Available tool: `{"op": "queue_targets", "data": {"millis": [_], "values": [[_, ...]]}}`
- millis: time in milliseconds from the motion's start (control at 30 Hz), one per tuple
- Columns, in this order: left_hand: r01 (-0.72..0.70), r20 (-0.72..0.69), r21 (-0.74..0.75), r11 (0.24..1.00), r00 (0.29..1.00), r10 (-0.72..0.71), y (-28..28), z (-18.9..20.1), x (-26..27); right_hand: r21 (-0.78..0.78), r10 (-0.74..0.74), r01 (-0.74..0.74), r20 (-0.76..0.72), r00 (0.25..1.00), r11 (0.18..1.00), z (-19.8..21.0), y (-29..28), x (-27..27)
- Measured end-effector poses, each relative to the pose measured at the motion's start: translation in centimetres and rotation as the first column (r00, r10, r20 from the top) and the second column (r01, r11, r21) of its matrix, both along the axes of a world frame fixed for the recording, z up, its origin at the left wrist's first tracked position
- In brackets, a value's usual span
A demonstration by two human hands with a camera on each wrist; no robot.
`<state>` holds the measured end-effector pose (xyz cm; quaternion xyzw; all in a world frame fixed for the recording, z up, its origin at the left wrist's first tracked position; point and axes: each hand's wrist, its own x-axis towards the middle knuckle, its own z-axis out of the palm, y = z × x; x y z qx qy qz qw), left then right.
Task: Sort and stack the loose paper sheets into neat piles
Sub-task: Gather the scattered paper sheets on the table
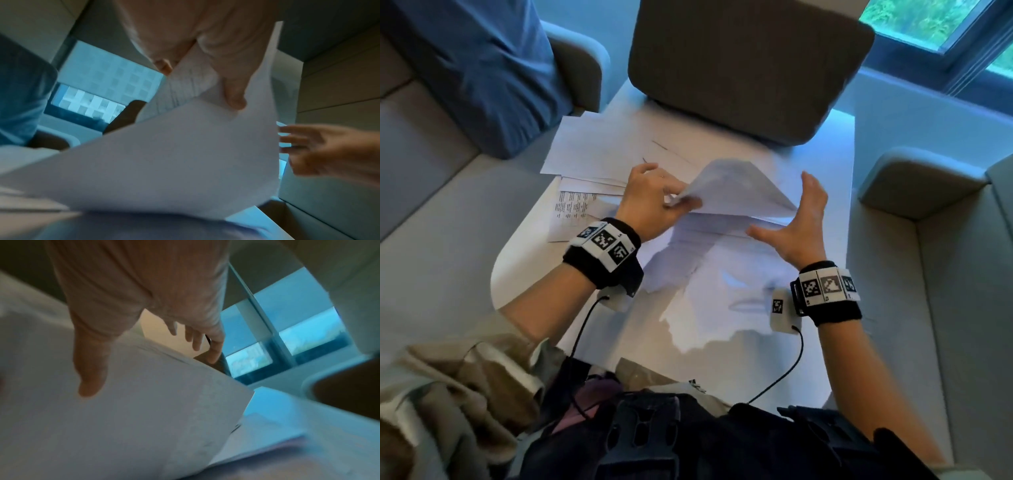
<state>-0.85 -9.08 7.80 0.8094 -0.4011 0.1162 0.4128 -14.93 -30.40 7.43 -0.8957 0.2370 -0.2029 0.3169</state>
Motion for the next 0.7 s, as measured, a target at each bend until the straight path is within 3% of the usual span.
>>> {"op": "queue_targets", "data": {"millis": [133,233,367,500,700], "values": [[0.118,0.004,-0.027,0.993,0.993,-0.118,0.8,1.3,1.0,0.018,0.056,-0.055,-0.084,0.995,0.998,-0.3,-0.4,0.6],[0.051,-0.005,-0.109,0.993,0.999,-0.052,1.0,2.3,1.6,0.083,0.047,-0.040,-0.085,0.995,0.996,0.1,0.4,1.3],[-0.180,-0.018,-0.178,0.967,0.984,0.180,1.4,3.0,2.1,0.161,-0.123,0.102,0.123,0.985,0.982,1.3,0.3,1.4],[-0.224,-0.132,-0.071,0.972,0.968,0.214,1.2,2.9,0.9,0.380,-0.266,0.138,0.310,0.913,0.915,2.0,0.6,1.7],[0.013,-0.287,0.032,0.999,0.958,-0.003,-0.2,2.6,-2.2,0.251,0.120,-0.181,0.243,0.963,0.951,0.5,5.4,1.9]]}}
